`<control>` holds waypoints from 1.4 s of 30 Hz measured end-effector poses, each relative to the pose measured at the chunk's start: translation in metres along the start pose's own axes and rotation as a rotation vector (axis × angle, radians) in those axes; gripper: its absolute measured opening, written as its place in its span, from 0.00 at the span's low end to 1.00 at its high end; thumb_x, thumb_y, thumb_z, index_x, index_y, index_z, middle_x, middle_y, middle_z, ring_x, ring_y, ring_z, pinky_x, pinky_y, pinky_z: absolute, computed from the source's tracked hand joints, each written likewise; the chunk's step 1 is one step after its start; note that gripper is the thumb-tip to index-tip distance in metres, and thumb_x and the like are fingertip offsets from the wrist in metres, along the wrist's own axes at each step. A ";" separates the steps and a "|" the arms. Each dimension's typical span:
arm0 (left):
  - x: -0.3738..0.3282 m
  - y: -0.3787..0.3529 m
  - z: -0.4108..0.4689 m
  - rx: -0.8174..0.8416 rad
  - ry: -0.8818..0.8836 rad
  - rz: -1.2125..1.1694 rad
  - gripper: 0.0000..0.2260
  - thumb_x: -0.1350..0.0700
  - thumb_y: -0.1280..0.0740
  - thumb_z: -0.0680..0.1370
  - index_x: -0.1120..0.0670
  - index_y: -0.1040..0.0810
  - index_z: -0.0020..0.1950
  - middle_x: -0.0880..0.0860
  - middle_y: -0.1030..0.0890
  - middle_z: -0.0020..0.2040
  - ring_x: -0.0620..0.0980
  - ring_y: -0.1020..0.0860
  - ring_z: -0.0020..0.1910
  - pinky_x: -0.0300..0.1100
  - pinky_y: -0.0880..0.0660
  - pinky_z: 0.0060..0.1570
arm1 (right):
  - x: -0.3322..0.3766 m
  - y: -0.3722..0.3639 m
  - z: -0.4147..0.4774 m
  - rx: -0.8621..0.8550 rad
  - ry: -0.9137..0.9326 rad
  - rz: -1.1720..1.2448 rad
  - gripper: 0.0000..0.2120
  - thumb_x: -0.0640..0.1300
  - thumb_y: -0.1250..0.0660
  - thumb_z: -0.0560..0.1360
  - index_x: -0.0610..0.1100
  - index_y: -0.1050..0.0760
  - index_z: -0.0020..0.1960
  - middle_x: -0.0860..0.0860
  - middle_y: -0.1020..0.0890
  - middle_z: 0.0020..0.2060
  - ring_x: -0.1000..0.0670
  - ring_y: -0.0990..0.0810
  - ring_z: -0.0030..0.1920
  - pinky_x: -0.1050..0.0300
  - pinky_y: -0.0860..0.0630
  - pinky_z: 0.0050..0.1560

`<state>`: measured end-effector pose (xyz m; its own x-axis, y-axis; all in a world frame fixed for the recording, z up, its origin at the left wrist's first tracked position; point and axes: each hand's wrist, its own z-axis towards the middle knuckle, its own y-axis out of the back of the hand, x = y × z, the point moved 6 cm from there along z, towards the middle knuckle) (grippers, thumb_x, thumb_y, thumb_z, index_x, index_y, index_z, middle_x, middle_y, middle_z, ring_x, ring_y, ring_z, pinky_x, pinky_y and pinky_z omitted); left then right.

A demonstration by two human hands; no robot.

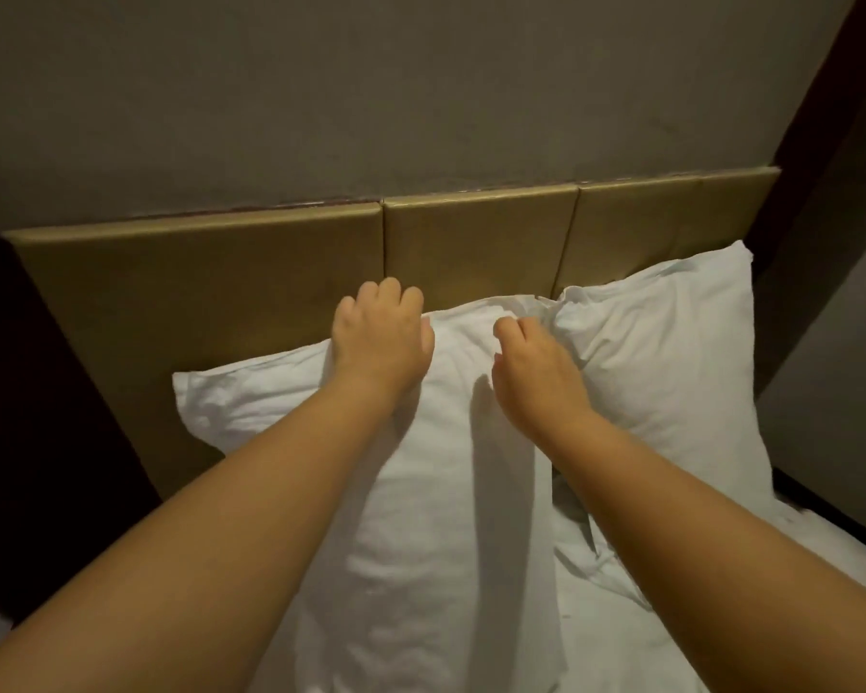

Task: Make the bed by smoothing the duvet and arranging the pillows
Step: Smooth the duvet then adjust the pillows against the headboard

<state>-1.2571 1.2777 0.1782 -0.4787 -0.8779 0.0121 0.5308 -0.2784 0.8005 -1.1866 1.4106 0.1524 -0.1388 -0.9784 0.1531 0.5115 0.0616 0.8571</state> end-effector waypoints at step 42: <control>0.148 -0.222 -0.491 1.048 0.924 -0.319 0.12 0.53 0.43 0.82 0.54 0.23 0.58 0.56 0.24 0.59 0.57 0.25 0.59 0.46 0.27 0.53 | 0.220 -0.290 -0.307 1.116 0.311 0.001 0.23 0.35 0.41 0.77 0.43 0.40 0.71 0.40 0.25 0.58 0.38 0.23 0.56 0.47 0.26 0.51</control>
<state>-1.1022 1.0185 -0.2915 0.3575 -0.8807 -0.3107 -0.4570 -0.4551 0.7643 -1.1053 1.1167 -0.2133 0.1549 -0.9751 0.1589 -0.5426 0.0504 0.8385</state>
